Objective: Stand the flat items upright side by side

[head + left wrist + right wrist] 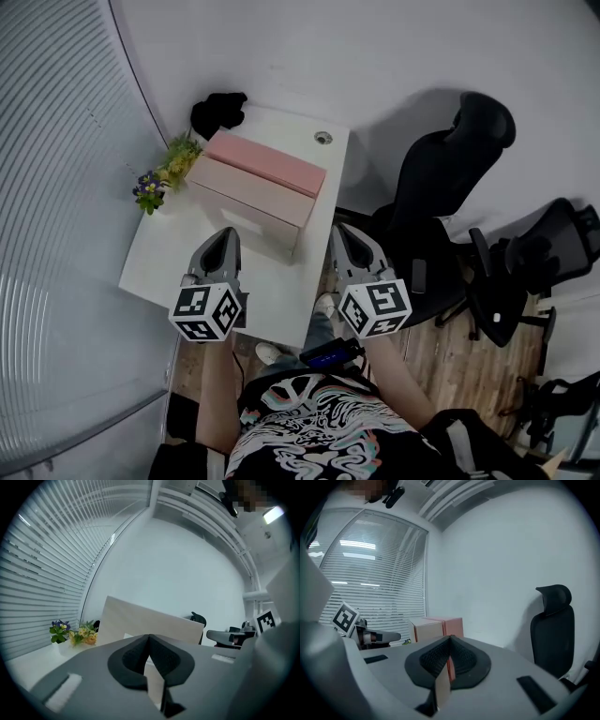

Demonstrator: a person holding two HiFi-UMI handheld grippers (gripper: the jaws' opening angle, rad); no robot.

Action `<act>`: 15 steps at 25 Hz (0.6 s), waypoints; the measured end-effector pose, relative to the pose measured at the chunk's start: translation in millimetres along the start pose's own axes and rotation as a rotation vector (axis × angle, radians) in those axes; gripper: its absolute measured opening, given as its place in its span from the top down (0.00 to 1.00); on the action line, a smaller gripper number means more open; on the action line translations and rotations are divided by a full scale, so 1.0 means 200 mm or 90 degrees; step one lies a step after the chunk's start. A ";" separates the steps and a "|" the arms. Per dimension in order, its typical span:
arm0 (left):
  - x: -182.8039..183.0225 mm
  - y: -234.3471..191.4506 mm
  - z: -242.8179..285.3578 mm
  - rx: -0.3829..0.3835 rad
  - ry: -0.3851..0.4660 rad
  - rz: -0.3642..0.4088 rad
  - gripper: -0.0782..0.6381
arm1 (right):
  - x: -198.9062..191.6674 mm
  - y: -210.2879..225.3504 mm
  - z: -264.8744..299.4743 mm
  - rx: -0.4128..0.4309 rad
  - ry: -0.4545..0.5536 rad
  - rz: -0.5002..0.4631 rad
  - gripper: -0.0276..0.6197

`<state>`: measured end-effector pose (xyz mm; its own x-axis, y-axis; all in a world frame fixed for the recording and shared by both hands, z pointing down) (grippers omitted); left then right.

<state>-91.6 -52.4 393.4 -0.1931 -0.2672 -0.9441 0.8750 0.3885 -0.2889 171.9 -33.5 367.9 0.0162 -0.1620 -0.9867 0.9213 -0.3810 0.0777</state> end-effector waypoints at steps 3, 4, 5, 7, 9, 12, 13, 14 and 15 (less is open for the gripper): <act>0.00 0.01 -0.01 -0.006 0.005 -0.003 0.89 | -0.02 -0.02 -0.01 -0.005 -0.018 -0.023 0.96; 0.00 0.01 -0.01 -0.004 0.006 -0.003 0.89 | -0.02 -0.02 -0.01 -0.008 -0.025 -0.032 0.96; 0.00 0.01 -0.01 -0.002 0.007 -0.003 0.89 | -0.03 -0.03 -0.01 -0.011 -0.032 -0.041 0.96; 0.00 0.01 -0.01 -0.001 0.009 -0.004 0.89 | -0.04 -0.03 -0.01 -0.017 -0.041 -0.056 0.96; 0.00 0.01 0.00 -0.001 0.007 0.001 0.89 | -0.04 -0.03 -0.01 -0.018 -0.045 -0.059 0.96; 0.00 0.01 -0.01 0.002 0.008 0.003 0.89 | -0.05 -0.03 -0.02 -0.014 -0.047 -0.057 0.96; 0.00 0.02 -0.01 0.002 0.008 0.001 0.89 | -0.05 -0.03 -0.03 -0.013 -0.047 -0.056 0.96; 0.00 0.02 -0.01 0.002 0.008 -0.001 0.89 | -0.05 -0.03 -0.03 -0.013 -0.048 -0.056 0.96; -0.01 0.02 -0.01 0.000 0.007 -0.004 0.89 | -0.05 -0.03 -0.03 -0.013 -0.049 -0.055 0.96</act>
<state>-88.6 -48.5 392.7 -0.2031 -0.2598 -0.9441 0.8737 0.3871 -0.2945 168.4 -23.2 376.5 -0.0928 -0.1986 -0.9757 0.9258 -0.3777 -0.0112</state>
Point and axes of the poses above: the fingertips, and each gripper's own axes: z forward along the fingers, y to its right, x out of its top, the point moved 9 cm from there along -z, backward along the fingers, and after that the axes turned 1 degree about -y, right-handed, at the moved point
